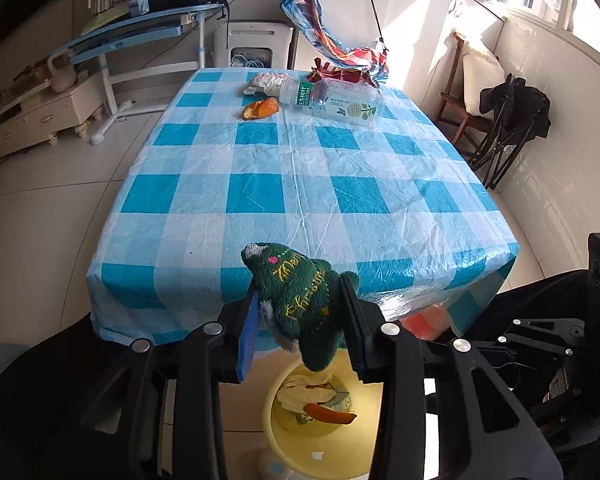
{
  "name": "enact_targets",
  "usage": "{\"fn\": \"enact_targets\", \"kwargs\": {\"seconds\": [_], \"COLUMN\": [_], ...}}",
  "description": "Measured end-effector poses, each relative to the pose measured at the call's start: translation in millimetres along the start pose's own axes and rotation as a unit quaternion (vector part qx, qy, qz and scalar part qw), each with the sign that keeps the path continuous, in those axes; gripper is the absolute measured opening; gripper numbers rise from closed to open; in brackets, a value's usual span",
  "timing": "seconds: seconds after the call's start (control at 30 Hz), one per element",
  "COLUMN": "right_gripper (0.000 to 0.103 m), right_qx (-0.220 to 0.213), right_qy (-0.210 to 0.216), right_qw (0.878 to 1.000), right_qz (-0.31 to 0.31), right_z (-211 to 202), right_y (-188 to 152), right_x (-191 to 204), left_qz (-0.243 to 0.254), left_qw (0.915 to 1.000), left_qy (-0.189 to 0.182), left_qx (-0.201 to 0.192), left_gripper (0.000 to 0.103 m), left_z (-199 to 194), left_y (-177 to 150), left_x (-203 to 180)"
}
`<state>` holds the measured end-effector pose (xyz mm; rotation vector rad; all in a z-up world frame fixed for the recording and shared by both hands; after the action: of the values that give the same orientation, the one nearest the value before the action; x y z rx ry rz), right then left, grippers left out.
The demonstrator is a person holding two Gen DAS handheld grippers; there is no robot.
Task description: Collect trash
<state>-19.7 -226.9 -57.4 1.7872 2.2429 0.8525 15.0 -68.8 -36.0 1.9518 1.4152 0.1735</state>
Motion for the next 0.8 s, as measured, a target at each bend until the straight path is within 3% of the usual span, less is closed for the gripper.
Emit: {"fn": "enact_targets", "kwargs": {"seconds": [0.23, 0.37, 0.43, 0.53, 0.6, 0.67, 0.8], "right_gripper": [0.054, 0.057, 0.060, 0.065, 0.065, 0.067, 0.070], "right_qx": [-0.080, -0.116, -0.122, -0.122, -0.122, -0.123, -0.122], "right_qy": [-0.009, -0.019, -0.031, -0.056, -0.071, -0.086, -0.110], "right_qw": [0.985, 0.974, 0.972, 0.972, 0.973, 0.974, 0.976], "right_qz": [0.150, 0.193, 0.199, 0.194, 0.184, 0.171, 0.142], "right_z": [-26.3, -36.7, -38.5, -35.1, -34.1, -32.8, -28.0], "right_y": [0.4, -0.7, -0.9, -0.3, -0.6, 0.5, -0.4], "right_x": [-46.4, -61.8, -62.9, -60.0, -57.0, -53.4, -47.0], "left_qz": [0.022, 0.050, 0.056, 0.050, 0.046, 0.038, -0.008], "left_qw": [0.9962, 0.9893, 0.9889, 0.9926, 0.9963, 0.9970, 0.9937], "left_qy": [-0.023, -0.020, -0.001, 0.013, 0.036, 0.066, 0.106], "left_qx": [0.081, 0.136, 0.138, 0.110, 0.063, 0.017, -0.035], "left_gripper": [0.036, 0.040, 0.043, 0.057, 0.079, 0.087, 0.089], "left_z": [28.9, 51.4, 54.6, 44.4, 29.4, 14.6, -3.6], "left_y": [-53.9, -82.8, -89.1, -85.0, -76.8, -69.6, -57.1], "left_x": [-22.5, -32.0, -31.4, -25.2, -19.3, -11.4, 12.9]}}
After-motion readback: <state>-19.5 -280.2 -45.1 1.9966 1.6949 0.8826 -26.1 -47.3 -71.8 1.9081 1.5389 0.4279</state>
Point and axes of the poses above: each gripper's, at about its wrist camera, not at the fingertips, and z roughly the way its jaws point, x to its left, y to its top, the point moved 1 cm from there along z, roughly the way its jaws point, and after that the axes turned 12 degrees about -y, right-handed, at the moved point
